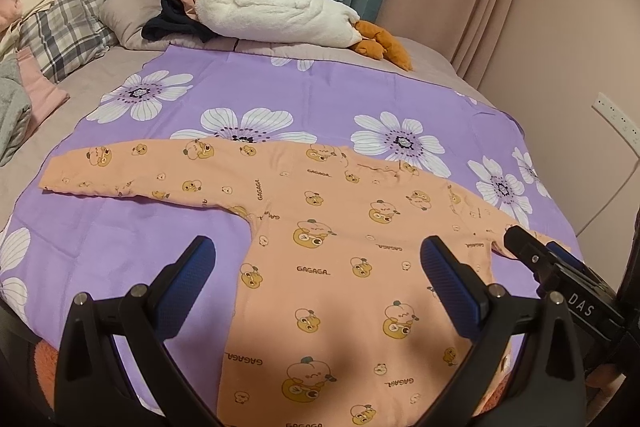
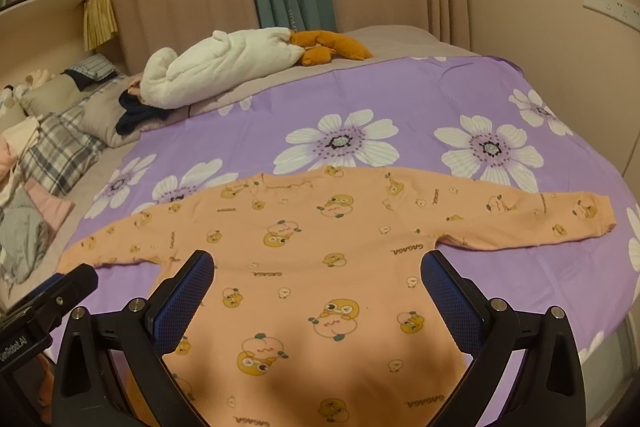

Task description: Fold small clothes

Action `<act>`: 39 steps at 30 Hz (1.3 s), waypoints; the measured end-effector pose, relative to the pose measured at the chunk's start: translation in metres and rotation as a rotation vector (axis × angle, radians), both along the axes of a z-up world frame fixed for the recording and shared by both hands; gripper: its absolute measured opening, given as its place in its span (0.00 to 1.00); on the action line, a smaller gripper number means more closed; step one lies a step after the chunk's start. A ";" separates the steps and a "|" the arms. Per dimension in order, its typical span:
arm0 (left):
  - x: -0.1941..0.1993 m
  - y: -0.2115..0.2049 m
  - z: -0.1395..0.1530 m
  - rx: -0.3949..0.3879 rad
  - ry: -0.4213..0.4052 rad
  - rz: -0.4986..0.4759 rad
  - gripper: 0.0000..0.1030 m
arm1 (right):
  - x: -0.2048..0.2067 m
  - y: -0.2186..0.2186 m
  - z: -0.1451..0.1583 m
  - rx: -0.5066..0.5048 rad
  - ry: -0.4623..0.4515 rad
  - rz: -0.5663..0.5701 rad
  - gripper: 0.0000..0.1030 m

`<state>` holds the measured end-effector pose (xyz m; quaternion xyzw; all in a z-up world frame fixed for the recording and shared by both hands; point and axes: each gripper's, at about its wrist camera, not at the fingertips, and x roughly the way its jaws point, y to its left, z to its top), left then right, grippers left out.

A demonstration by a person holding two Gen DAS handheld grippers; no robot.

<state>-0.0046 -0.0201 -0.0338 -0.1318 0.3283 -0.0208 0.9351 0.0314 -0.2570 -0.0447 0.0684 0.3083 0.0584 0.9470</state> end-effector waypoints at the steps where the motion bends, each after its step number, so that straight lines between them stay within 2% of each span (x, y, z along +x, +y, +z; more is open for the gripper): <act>1: 0.000 0.000 0.000 0.001 0.000 0.000 1.00 | 0.000 0.000 0.000 -0.001 0.001 0.000 0.99; 39: 0.002 -0.007 0.001 -0.021 0.006 -0.022 1.00 | 0.001 -0.009 0.003 0.014 0.001 -0.008 0.99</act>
